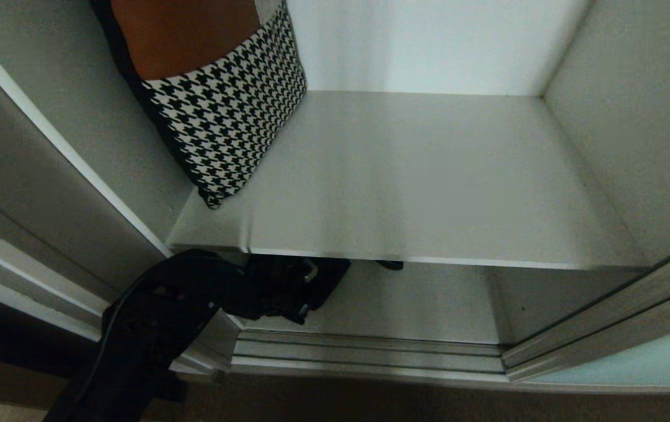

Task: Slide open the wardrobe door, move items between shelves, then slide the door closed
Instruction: Place the bag on the higher shelf

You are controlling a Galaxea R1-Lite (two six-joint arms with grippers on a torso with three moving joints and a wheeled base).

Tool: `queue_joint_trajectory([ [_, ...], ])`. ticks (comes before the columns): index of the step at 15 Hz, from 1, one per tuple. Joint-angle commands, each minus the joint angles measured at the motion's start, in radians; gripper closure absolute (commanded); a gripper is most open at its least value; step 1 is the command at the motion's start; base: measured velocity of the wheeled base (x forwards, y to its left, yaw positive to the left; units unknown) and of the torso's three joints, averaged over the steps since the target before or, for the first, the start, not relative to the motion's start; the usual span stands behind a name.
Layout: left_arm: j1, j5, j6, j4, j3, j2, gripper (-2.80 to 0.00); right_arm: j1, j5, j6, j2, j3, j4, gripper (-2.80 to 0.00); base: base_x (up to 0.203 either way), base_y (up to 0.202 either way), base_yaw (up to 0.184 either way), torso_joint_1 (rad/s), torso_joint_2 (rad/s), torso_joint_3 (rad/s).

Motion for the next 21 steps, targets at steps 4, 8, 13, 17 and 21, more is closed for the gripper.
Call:
queue_joint_trajectory([
  [4, -0.031, 0.005, -0.141, -0.160, 0.172, -0.101, 0.00, 0.000, 0.000, -0.001, 0.000, 0.000, 0.000, 0.00, 0.000, 0.000, 0.000, 0.000, 0.00, 0.000],
  [8, -0.071, 0.043, -0.249, -0.242, 0.311, -0.176, 0.00, 0.000, 0.000, 0.000, 0.000, 0.000, -0.001, 0.00, 0.000, 0.000, 0.000, 0.000, 0.00, 0.000],
  [13, -0.097, 0.062, -0.269, -0.334, 0.517, -0.264, 0.00, 0.000, 0.000, 0.000, 0.000, 0.000, 0.000, 0.00, 0.000, 0.000, 0.000, 0.000, 0.00, 0.000],
  [17, -0.120, 0.064, -0.304, -0.409, 0.668, -0.360, 0.00, 0.000, 0.000, 0.000, 0.000, 0.002, 0.000, 0.00, 0.000, 0.000, 0.000, 0.000, 0.00, 0.000],
  [21, -0.144, 0.136, -0.387, -0.415, 0.735, -0.462, 0.00, 0.000, 0.000, 0.000, 0.000, 0.001, 0.000, 0.00, 0.000, 0.000, 0.000, 0.000, 0.00, 0.000],
])
